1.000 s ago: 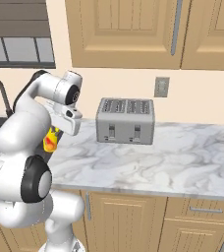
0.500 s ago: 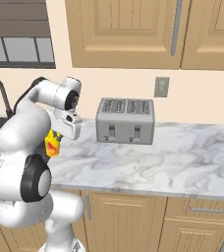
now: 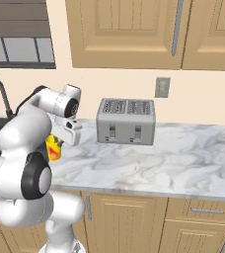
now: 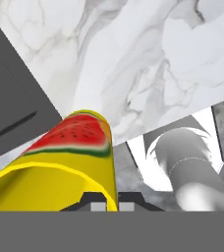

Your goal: Pick the cup and bowl from the counter and place them on the counter next to the sink.

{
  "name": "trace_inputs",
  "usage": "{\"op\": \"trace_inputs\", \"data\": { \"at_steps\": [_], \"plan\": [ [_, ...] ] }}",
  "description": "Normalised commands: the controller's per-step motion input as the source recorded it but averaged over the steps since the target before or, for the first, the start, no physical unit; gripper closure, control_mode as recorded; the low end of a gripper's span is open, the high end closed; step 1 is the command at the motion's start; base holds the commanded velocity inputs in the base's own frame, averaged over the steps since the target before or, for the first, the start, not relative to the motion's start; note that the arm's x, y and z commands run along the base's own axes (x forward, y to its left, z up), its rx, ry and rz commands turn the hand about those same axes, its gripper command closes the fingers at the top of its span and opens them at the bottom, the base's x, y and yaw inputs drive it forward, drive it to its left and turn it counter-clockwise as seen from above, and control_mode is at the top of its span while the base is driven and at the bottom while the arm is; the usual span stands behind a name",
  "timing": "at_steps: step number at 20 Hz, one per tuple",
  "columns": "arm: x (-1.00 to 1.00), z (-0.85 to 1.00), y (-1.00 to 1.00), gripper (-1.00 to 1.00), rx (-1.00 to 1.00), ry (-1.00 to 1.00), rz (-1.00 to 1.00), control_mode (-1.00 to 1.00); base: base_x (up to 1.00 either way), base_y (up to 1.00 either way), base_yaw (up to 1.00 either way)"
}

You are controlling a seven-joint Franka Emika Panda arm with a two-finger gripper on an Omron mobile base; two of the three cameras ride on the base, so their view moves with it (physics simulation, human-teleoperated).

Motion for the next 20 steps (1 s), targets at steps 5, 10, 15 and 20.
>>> {"op": "trace_inputs", "data": {
  "at_steps": [5, 10, 15, 20],
  "plan": [
    [0.25, -0.14, 0.17, 1.00, -0.03, 0.00, -0.03, -1.00, 0.00, 0.00, 0.00],
    [0.33, -0.21, 0.21, 1.00, -0.04, 0.00, -0.03, -1.00, 0.00, 0.00, 0.00],
    [0.16, -0.20, 0.14, 1.00, -0.02, 0.00, -0.01, -1.00, 0.00, 0.00, 0.00],
    [0.00, -0.26, 0.04, 1.00, 0.00, 0.00, 0.00, -1.00, 0.00, 0.00, 0.00]
  ]
}}
